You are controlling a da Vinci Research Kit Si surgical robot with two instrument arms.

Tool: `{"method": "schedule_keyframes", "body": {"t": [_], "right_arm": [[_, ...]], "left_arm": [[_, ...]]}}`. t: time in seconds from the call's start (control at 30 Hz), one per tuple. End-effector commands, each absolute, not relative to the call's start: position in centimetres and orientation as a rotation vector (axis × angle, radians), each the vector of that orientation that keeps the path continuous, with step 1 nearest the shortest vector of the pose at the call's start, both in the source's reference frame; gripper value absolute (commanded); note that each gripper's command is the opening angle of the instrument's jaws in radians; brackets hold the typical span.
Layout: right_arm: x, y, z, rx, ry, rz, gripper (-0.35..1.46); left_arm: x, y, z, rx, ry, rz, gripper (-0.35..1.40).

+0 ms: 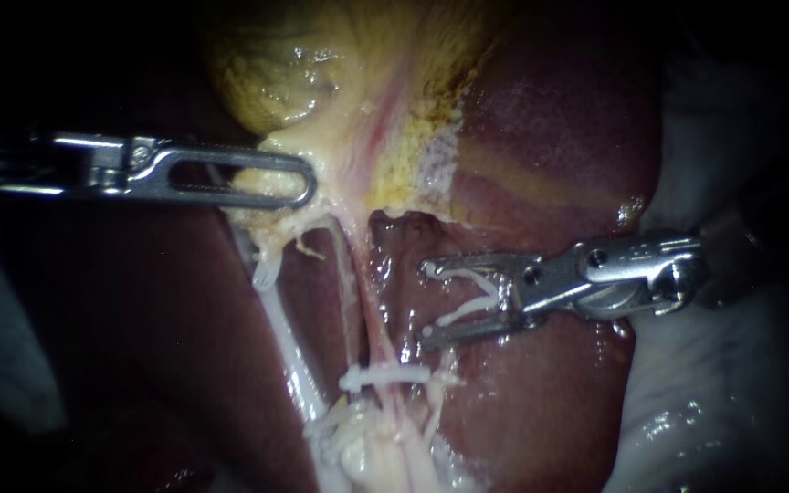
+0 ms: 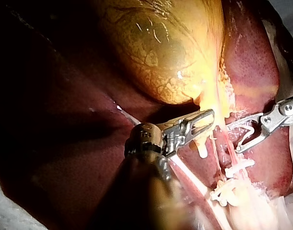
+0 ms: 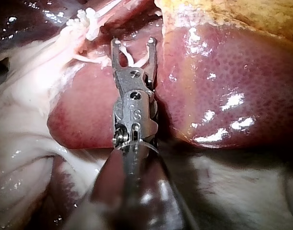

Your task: Clipping second clip right tube

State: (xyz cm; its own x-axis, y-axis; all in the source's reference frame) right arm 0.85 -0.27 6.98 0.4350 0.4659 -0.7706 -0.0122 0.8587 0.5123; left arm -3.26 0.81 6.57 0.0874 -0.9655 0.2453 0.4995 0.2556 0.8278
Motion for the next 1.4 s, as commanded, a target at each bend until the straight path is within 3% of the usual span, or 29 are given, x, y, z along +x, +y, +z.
{"method": "schedule_keyframes", "body": {"t": [0.03,0.63,0.97,1.4], "right_arm": [[0.85,-0.27,6.98,0.473,1.089,0.311,0.45],[0.85,-0.31,6.91,0.493,1.083,0.343,0.46],[0.9,-0.29,6.63,0.592,1.121,0.435,0.46],[1.13,-0.41,6.5,0.64,1.122,0.457,0.46]], "left_arm": [[-3.26,0.81,6.57,0.642,-0.914,-1.21,-0.35],[-3.25,0.81,6.57,0.643,-0.915,-1.209,-0.35],[-3.25,0.82,6.58,0.643,-0.915,-1.209,-0.35],[-3.25,0.82,6.58,0.643,-0.915,-1.209,-0.35]]}}
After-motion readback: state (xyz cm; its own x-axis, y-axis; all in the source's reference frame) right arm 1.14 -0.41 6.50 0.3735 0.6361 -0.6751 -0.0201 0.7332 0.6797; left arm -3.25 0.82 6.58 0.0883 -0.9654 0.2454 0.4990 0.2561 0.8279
